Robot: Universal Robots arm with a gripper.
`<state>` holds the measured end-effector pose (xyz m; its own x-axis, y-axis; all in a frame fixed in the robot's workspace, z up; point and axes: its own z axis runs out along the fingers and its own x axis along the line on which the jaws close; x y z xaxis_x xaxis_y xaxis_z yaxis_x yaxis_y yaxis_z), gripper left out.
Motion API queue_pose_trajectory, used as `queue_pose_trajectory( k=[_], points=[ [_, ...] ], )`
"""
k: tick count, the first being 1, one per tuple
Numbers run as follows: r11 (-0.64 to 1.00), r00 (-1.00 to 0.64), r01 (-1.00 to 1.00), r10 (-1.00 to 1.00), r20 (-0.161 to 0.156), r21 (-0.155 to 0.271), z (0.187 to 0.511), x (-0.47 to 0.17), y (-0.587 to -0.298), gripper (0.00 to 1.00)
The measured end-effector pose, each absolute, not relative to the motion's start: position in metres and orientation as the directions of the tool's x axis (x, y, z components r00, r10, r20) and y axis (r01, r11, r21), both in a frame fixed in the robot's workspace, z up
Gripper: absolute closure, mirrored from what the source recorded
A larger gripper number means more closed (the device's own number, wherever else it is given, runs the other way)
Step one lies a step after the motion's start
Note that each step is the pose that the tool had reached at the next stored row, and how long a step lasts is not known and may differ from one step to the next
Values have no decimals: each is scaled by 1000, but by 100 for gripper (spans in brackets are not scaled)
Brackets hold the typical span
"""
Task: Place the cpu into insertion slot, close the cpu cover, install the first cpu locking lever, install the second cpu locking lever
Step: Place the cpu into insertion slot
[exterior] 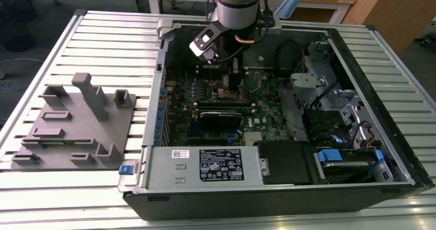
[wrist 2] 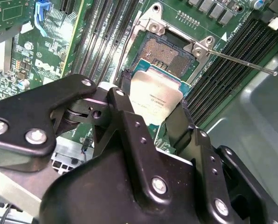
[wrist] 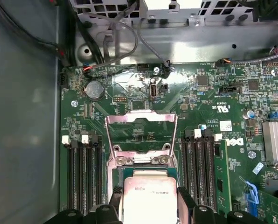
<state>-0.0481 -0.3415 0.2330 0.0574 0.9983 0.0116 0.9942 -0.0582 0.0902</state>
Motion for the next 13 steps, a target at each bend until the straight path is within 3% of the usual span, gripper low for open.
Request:
queue_pose_trajectory(
  k=[13],
  points=[
    [-30,29,995,999,16,90,226,-53,-340,46]
  ],
)
